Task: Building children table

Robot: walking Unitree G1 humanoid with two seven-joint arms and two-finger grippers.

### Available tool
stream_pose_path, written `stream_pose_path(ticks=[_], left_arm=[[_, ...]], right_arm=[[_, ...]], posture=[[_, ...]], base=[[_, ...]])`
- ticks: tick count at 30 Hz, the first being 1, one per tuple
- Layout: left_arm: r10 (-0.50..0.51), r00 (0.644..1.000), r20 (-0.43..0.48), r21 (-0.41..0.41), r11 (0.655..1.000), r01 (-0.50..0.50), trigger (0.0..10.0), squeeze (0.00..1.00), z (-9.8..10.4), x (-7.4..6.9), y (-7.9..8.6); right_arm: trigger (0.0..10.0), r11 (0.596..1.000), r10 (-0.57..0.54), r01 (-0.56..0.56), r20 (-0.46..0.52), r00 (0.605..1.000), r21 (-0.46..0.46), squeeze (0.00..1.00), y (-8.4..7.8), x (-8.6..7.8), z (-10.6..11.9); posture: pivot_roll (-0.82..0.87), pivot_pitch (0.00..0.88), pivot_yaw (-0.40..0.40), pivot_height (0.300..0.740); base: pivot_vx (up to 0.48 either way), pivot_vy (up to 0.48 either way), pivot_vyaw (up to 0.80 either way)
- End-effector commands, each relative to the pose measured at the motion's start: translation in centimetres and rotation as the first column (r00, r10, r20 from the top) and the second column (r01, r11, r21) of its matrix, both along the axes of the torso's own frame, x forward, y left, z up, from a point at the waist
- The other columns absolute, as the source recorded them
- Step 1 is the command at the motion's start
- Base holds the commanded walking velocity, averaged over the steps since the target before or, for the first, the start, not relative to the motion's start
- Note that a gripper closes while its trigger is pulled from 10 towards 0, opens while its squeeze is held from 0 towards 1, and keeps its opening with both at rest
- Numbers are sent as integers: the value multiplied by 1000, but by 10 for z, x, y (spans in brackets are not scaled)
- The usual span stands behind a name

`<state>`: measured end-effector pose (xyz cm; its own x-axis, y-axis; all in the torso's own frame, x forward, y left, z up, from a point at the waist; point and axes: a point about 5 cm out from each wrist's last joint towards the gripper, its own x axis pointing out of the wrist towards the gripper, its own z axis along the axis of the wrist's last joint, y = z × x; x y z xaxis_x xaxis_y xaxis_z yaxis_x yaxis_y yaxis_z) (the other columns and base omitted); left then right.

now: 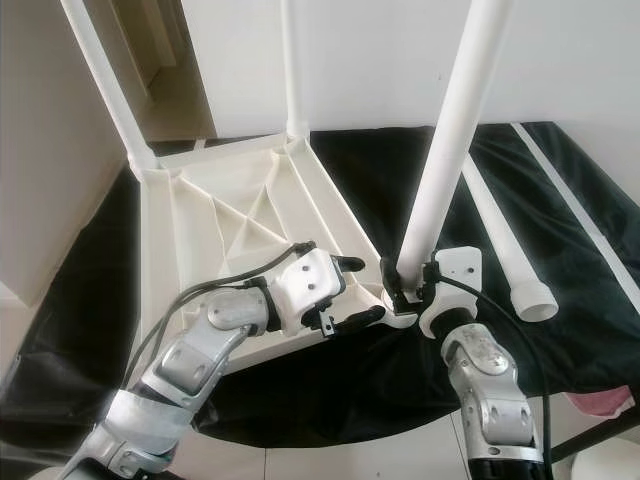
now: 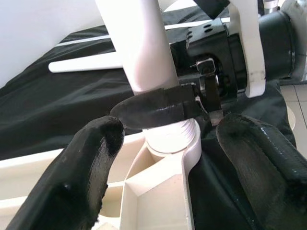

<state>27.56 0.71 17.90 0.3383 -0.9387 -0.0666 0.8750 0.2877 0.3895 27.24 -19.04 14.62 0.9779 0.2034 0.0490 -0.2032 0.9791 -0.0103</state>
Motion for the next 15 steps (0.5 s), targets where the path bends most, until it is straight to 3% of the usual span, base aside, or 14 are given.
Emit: stream_pose_path(ticks=[1,6,15], left_arm=[[86,996,-29,-35,996,-87,10000,0,-2,6,4],[124,991,-45,-68,990,-126,10000,0,-3,10,8],[196,980,-34,-110,974,-199,10000,0,-25,8,27]], right_arm=[[10000,1000,19,-19,5,1000,5,0,1,1,-1],[10000,998,63,-63,29,998,14,0,5,-1,-4],[10000,996,62,-67,72,995,66,0,5,-5,-17]], posture=[[-67,28,36,740],[-66,28,32,740],[-65,28,34,740]], base=[[0,0,0],[0,0,0],[0,0,0]])
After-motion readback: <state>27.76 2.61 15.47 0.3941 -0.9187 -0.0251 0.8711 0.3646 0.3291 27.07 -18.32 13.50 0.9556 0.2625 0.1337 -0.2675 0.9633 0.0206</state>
